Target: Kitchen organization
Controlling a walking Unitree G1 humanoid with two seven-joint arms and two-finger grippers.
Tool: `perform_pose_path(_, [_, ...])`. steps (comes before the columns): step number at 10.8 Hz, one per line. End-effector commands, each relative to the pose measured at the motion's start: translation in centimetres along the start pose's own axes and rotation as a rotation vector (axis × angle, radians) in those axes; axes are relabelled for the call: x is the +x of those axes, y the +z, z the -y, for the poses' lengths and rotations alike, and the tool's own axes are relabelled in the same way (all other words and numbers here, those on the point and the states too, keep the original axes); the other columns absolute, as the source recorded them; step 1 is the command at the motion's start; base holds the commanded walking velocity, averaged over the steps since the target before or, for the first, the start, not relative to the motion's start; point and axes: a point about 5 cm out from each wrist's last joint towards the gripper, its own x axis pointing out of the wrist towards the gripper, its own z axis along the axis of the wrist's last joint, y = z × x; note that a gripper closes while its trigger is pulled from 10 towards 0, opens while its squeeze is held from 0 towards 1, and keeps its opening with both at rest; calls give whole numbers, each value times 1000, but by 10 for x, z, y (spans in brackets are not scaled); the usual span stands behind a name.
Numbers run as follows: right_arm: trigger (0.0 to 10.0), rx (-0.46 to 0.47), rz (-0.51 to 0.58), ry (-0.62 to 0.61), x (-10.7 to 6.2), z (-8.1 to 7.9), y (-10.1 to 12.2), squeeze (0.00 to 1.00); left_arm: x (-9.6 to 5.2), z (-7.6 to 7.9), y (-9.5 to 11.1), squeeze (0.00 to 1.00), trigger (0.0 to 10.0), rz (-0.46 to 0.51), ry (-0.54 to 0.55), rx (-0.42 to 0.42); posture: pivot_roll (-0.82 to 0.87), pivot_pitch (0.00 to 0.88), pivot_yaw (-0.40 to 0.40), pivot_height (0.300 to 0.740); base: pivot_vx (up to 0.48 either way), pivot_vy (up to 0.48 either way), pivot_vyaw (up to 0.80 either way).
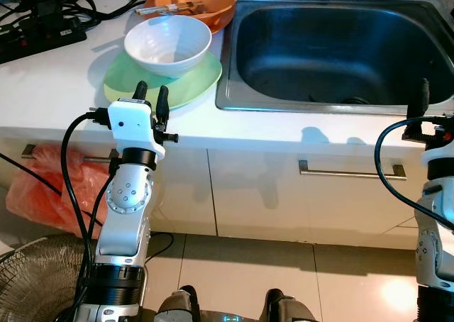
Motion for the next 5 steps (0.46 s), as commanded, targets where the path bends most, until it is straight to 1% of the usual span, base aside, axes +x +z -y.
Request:
perform_pose_path(1, [10000,9,-8,3,-1,-2,0,0,-2,0,0,0,10000,-5,7,13,50,194,35,740,0,-480,0])
perform_pose_path(5, [10000,15,-15,10,-1,-4,-1,0,-1,3,-1,0,10000,-4,-3,1,44,181,35,740,0,-480,0])
